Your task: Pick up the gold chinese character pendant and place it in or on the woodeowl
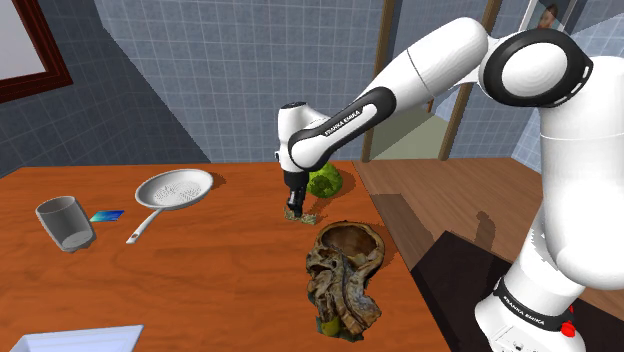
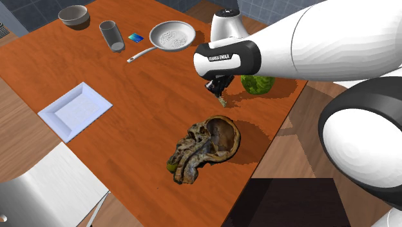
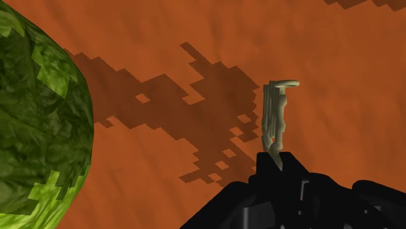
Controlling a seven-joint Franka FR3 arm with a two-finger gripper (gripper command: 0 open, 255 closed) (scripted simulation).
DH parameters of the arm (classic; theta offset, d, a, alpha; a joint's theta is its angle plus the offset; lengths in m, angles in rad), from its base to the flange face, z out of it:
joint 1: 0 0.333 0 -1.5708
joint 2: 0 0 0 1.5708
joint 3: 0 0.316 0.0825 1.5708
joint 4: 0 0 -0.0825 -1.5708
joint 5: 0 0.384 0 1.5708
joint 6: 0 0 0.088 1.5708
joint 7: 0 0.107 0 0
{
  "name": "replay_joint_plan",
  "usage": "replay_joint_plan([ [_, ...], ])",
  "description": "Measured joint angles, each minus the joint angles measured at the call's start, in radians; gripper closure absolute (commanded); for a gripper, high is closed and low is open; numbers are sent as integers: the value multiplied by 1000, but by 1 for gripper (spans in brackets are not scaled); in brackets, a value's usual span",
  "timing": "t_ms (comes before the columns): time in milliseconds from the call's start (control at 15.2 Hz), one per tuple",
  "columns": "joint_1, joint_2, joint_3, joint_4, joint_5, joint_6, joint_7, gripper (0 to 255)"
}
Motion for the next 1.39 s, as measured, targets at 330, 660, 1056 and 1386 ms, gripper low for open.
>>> replay_joint_plan([
  [330, 0, 0, 0, 0, 0, 0, 0, 255],
  [660, -2, -25, 2, 7, 5, -31, -3, 255],
  [1056, -3, -67, 6, 32, 13, -98, -6, 255],
  [1386, -5, -92, 7, 68, 18, -158, -10, 255],
])
